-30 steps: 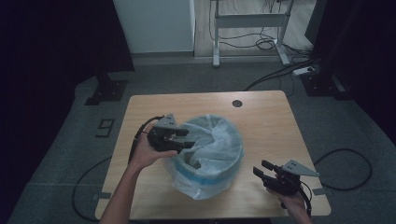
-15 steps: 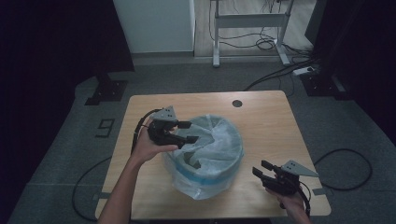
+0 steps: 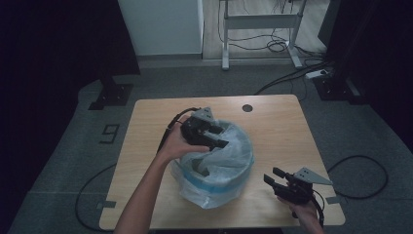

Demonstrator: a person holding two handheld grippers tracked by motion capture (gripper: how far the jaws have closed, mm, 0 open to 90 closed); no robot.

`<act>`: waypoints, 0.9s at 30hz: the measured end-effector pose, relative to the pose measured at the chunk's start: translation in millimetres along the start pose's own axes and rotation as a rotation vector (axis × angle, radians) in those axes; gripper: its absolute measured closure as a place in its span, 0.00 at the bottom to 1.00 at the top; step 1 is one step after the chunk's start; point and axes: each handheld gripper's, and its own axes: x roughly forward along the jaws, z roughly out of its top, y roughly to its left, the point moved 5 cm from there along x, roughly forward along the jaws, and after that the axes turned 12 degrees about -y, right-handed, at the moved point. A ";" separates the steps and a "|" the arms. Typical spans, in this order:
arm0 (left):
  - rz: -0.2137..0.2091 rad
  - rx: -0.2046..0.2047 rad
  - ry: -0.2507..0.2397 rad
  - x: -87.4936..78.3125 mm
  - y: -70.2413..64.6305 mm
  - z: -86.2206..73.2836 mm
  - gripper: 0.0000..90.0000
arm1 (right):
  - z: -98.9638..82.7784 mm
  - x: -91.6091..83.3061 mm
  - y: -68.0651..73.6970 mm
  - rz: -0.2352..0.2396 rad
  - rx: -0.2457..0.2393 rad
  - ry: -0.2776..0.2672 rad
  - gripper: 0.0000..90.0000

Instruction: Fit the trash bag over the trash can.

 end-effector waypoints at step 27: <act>0.067 0.043 0.130 24.9 -8.5 -9.6 0.42 | -3.4 1.5 2.0 -0.001 -0.005 0.014 0.48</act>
